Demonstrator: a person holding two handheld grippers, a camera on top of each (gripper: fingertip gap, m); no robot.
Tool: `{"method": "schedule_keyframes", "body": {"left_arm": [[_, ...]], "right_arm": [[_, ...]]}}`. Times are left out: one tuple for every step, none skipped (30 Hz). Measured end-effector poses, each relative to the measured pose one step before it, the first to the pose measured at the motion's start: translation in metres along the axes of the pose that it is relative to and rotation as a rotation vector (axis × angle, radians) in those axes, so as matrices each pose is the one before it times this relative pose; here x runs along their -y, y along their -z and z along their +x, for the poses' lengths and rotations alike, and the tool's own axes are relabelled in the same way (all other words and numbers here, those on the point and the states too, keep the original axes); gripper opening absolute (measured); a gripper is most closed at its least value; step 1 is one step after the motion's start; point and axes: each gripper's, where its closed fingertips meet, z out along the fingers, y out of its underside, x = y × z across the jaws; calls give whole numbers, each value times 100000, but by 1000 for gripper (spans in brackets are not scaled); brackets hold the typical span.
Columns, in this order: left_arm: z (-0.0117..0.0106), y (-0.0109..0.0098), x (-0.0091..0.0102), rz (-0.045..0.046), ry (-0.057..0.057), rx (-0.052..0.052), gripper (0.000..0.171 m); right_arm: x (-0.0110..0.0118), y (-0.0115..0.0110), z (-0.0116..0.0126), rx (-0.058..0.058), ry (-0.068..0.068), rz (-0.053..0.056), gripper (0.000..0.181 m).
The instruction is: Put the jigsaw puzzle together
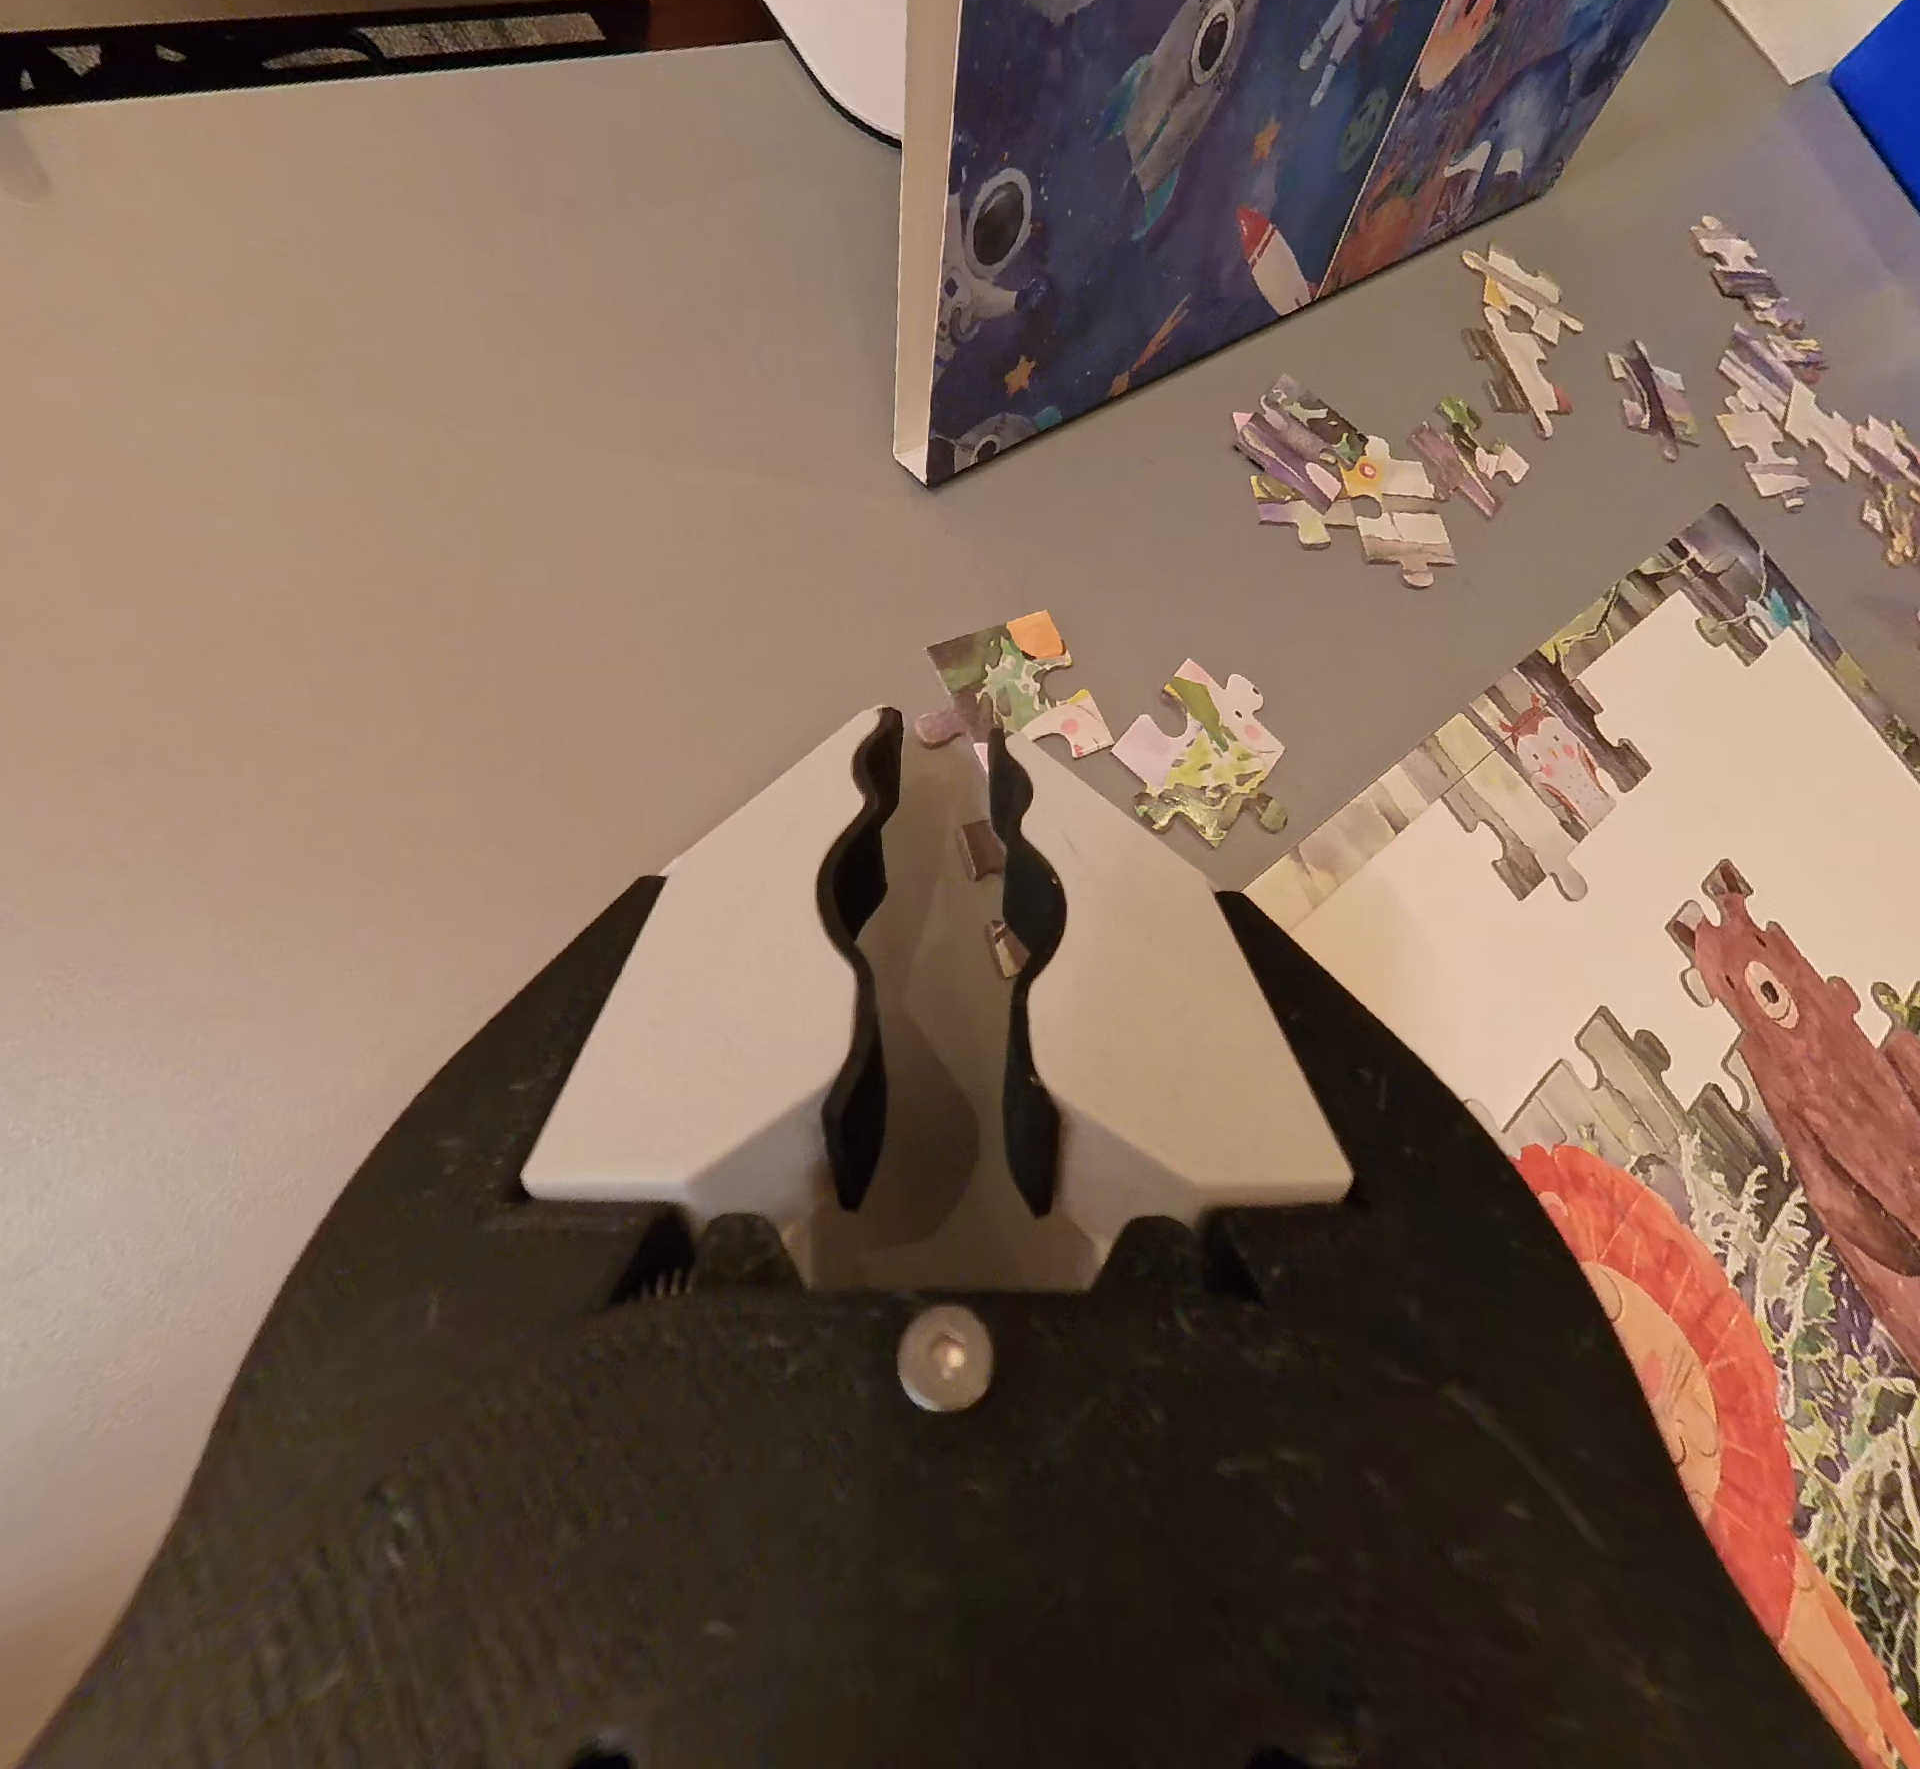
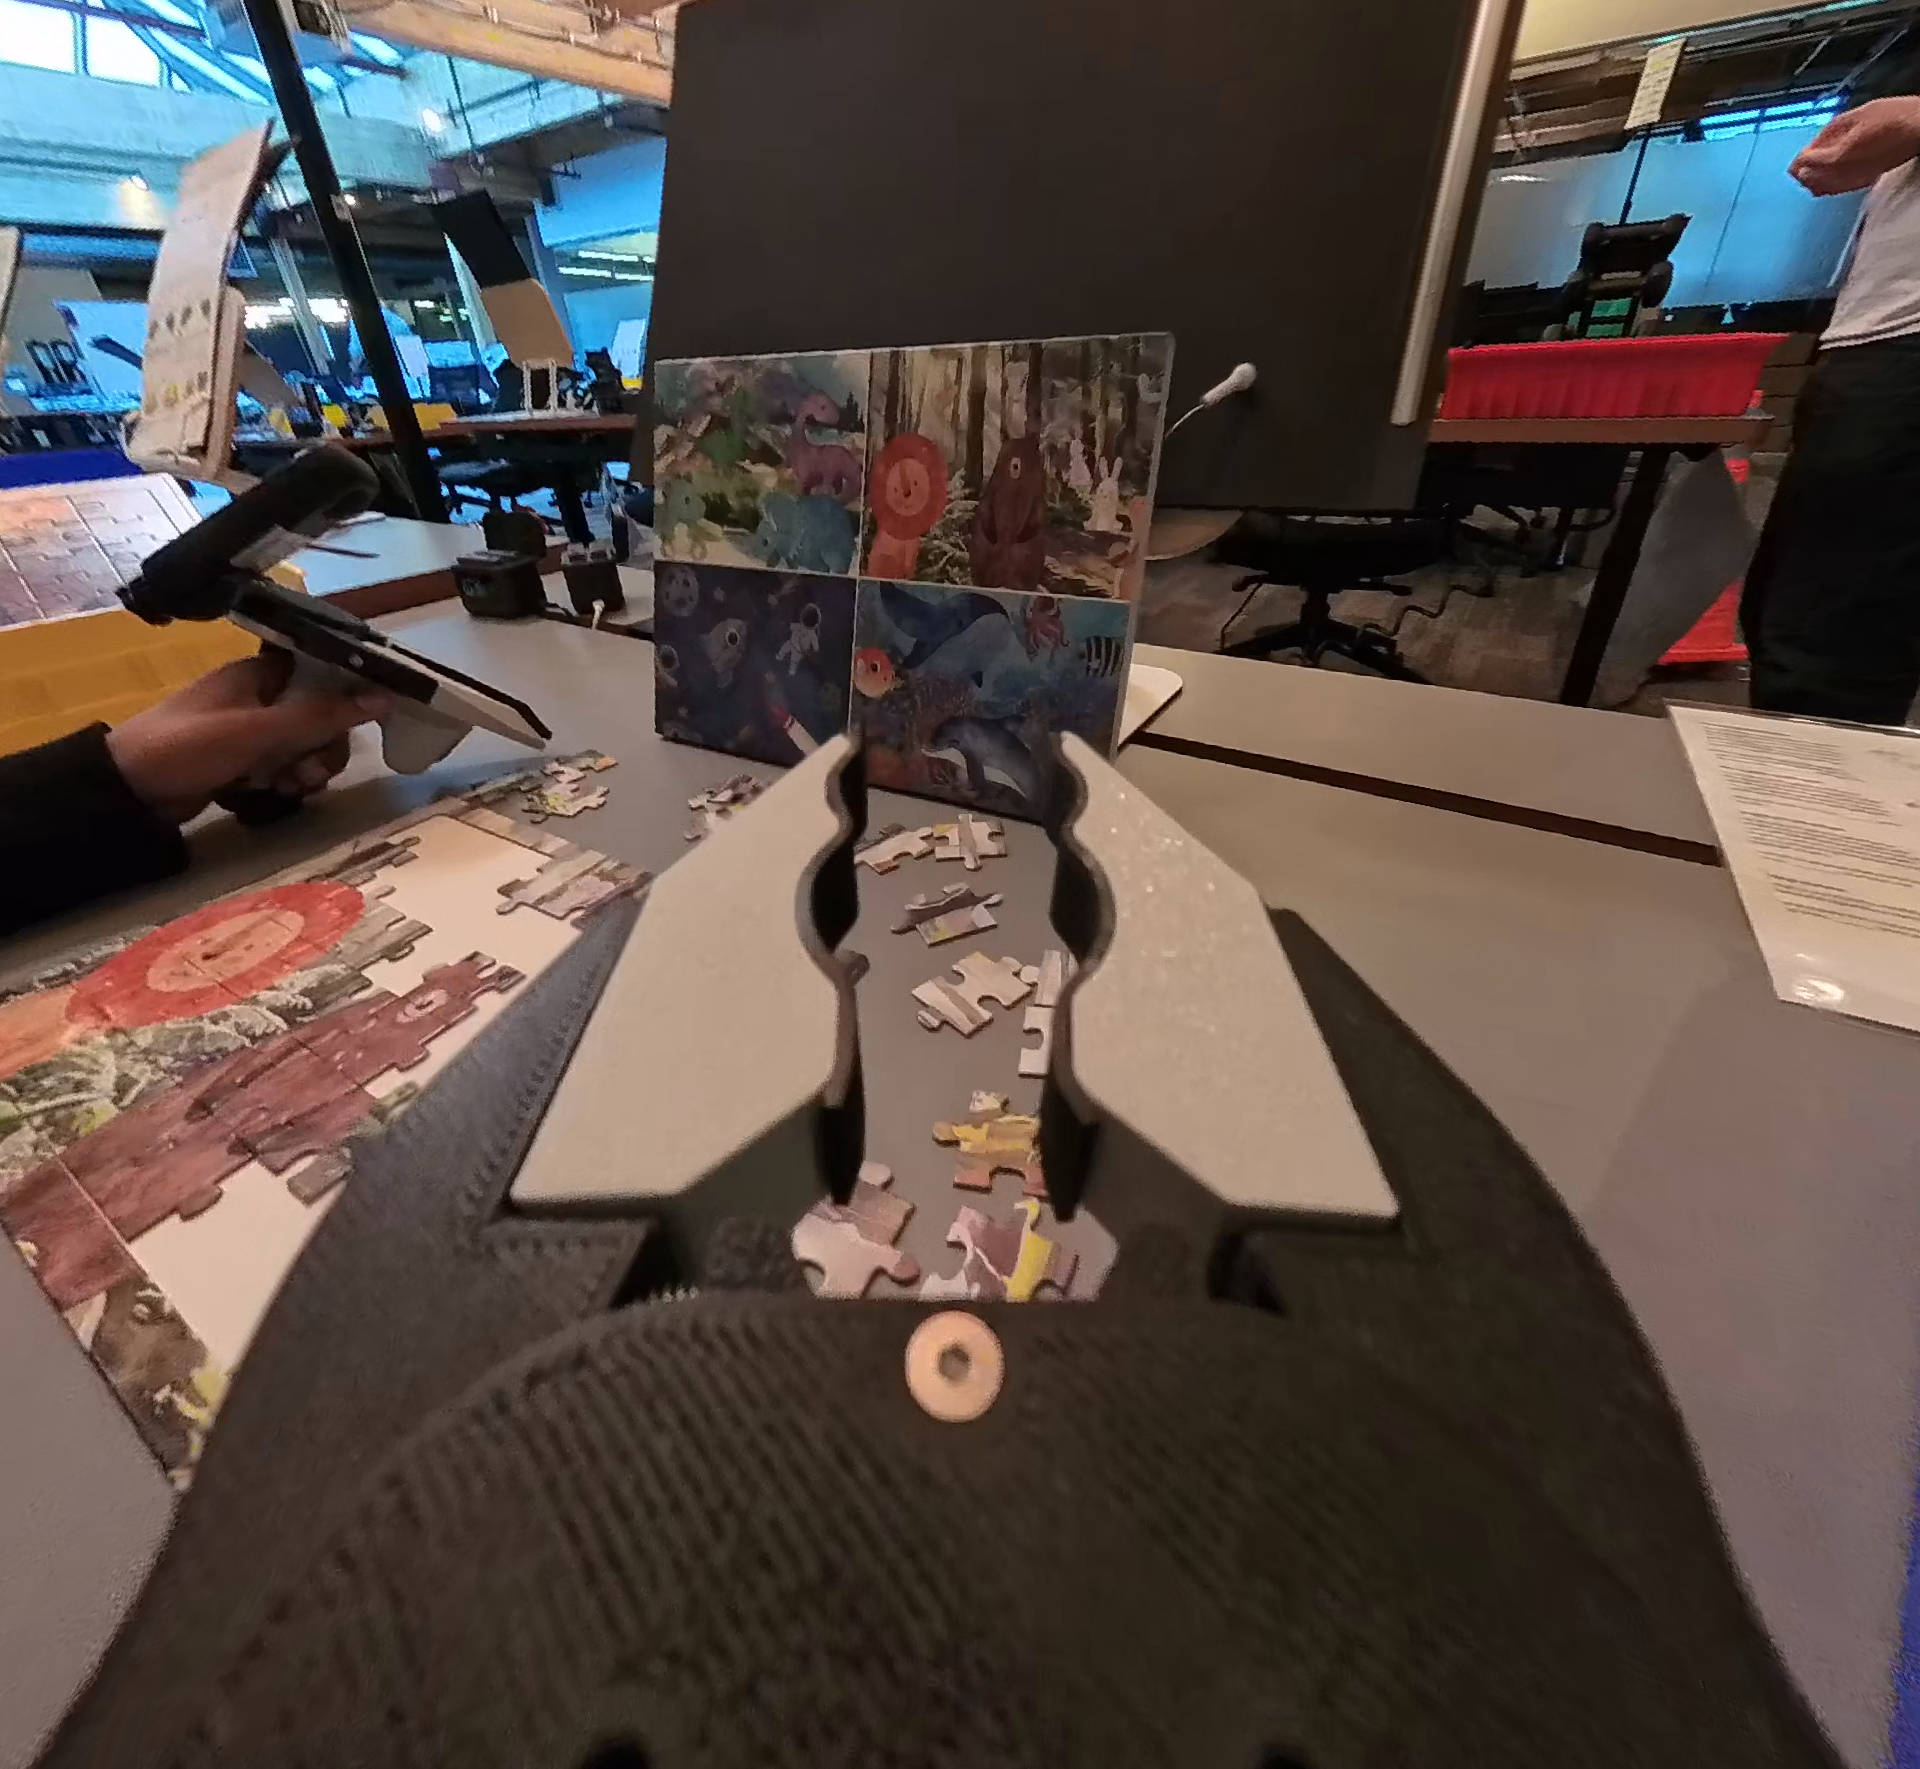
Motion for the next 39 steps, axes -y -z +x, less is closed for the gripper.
{"method": "schedule_keyframes", "body": {"left_arm": [[7, -3, -6, -7, -109, 48, 14], [5, 2, -8, -13, -65, 24, 14], [0, 5, 10, 16, -44, 1, 14], [7, 0, 0, -2, 6, -47, 14], [13, -7, -7, 6, 38, -91, 15], [-3, 8, 3, 31, 60, -74, 15], [-3, 2, 8, 21, 98, -81, 15], [-1, 5, 8, 71, 91, -74, 15], [-2, 7, 5, 49, 84, -64, 15], [-1, 2, -5, 29, 115, -82, 15], [-5, 6, 10, 38, 146, -104, 15], [-6, 9, 10, 86, 140, -73, 15], [-4, 7, 13, 112, 143, -87, 15], [-1, 5, -1, 62, 164, -113, 15], [-9, 11, 6, 61, 110, -68, 15], [-1, 2, 6, 49, 45, -30, 15], [4, -5, 5, -15, 15, -49, 15], [5, -2, -6, -48, -43, 4, 15], [0, 7, 1, -4, -77, 74, 15], [-4, 7, 11, 70, -53, 55, 15], [4, 3, 0, 49, 11, 6, 15], [-10, 3, 8, 17, 64, -50, 15], [5, 6, 7, 63, 114, -100, 15], [1, 9, 10, 86, 133, -125, 15], [0, 12, 5, 51, 124, -124, 15], [-3, 6, 11, 43, 123, -131, 15], [5, 1, -3, 41, 112, -125, 15], [3, -1, 6, 1, 62, -83, 15], [8, 3, -7, -50, 12, -49, 15], [3, -7, -1, -57, -24, 0, 15], [-3, -11, -12, -83, -45, 10, 15], [9, 0, -10, -77, -23, -16, 15], [6, 0, 1, 5, 17, -33, 15], [-3, 0, 5, -8, 48, -44, 15], [5, -3, -13, -42, 37, -37, 15], [-3, -4, 3, -29, -1, -10, 15], [2, -2, -6, -46, -38, 26, 15], [3, -6, -6, -56, -84, 60, 15], [4, -2, -10, -36, -101, 70, 16]], "right_arm": [[-110, -105, -141, 115, 816, -722, 32], [-84, -86, -126, 212, 365, -439, 31], [-30, -68, -100, 266, -6, -167, 32], [-5, -16, -49, 155, -179, 46, 32], [18, 8, -10, 22, -221, 186, 32], [48, 33, 22, -54, -257, 312, 32], [69, 57, 50, -124, -328, 438, 32], [102, 74, 133, -569, -263, 578, 32], [192, 146, 283, -1624, -47, 1090, 35], [346, 236, 385, -2405, 240, 1880, 38], [458, 301, 474, -2992, 333, 2480, 42], [506, 355, 545, -3322, 204, 2808, 46], [508, 345, 522, -2956, -61, 2786, 51], [435, 306, 436, -2210, -258, 2375, 54], [355, 234, 315, -1375, -328, 1875, 55], [260, 160, 167, -523, -215, 1398, 55], [177, 113, 52, -75, 166, 881, 55], [121, 55, 13, -194, 841, 459, 56], [126, 51, -12, -409, 1659, 335, 56], [154, 69, -3, -608, 2238, 344, 57], [153, 73, 1, -661, 2459, 295, 58], [99, 64, 81, -848, 2266, 57, 59], [45, 43, 174, -1053, 1857, -135, 65], [-33, 28, 216, -993, 1591, -404, 70], [-114, 32, 207, -680, 1384, -849, 73], [-141, 46, 189, -393, 951, -951, 75], [-99, 59, 131, 2, 540, -618, 76], [-53, 64, 80, 260, 189, -325, 76], [-34, 63, 60, 418, -28, -187, 76], [-41, 43, 19, 670, -108, -205, 74], [-88, 38, -97, 1311, -20, -449, 67], [-179, 24, -214, 2049, 141, -1022, 52], [-261, 12, -329, 2563, 165, -1697, 33], [-282, -29, -377, 2632, -12, -1822, 16], [-229, -86, -307, 1904, -212, -1373, 9], [-173, -111, -185, 772, -71, -1021, 8], [-137, -106, -122, 202, 536, -836, 5], [-102, -87, -84, -53, 868, -647, 4], [-73, -76, -101, -1, 663, -401, 2]]}}
